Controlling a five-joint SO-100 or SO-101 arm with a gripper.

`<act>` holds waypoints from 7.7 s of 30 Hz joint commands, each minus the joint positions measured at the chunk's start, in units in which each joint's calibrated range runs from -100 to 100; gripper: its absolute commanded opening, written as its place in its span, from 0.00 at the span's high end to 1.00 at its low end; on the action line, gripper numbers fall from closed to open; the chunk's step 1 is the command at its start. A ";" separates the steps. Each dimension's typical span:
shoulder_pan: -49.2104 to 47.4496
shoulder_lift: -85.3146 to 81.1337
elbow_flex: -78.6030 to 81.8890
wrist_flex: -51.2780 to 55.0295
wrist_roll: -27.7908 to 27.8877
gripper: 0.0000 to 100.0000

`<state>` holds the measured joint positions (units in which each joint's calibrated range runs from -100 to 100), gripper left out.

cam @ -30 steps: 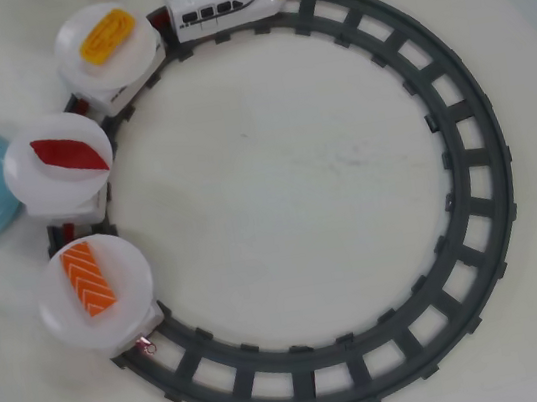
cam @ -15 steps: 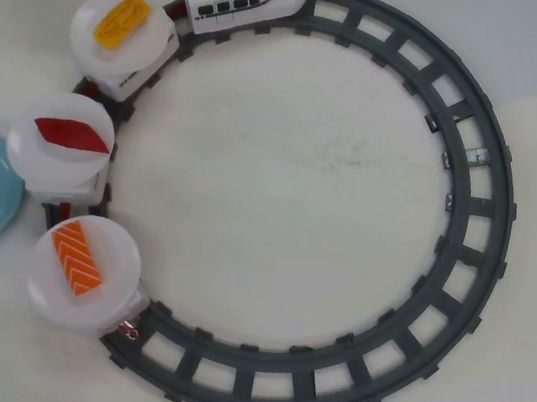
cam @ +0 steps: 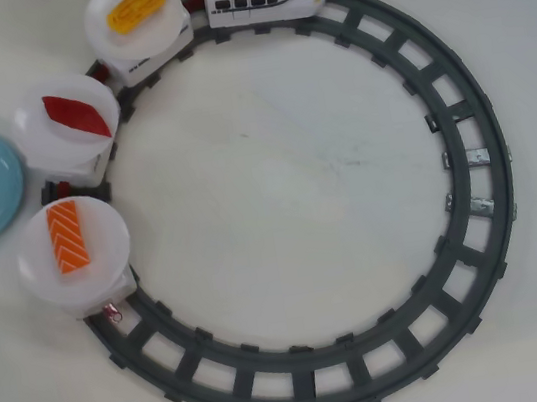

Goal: Pick up the sushi from the Shinkansen and put it on the blue dish

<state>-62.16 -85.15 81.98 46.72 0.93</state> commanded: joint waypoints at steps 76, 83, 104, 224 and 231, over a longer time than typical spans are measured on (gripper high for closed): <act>30.20 116.97 -127.69 26.78 40.70 0.71; 29.94 121.28 -129.77 26.70 40.70 0.71; 26.86 120.78 -135.63 25.00 38.97 0.97; 4.85 -7.13 6.57 -0.40 -2.60 0.97; -1.84 -13.10 9.82 3.77 -1.45 0.97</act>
<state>-62.24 -97.13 91.40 49.83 -1.24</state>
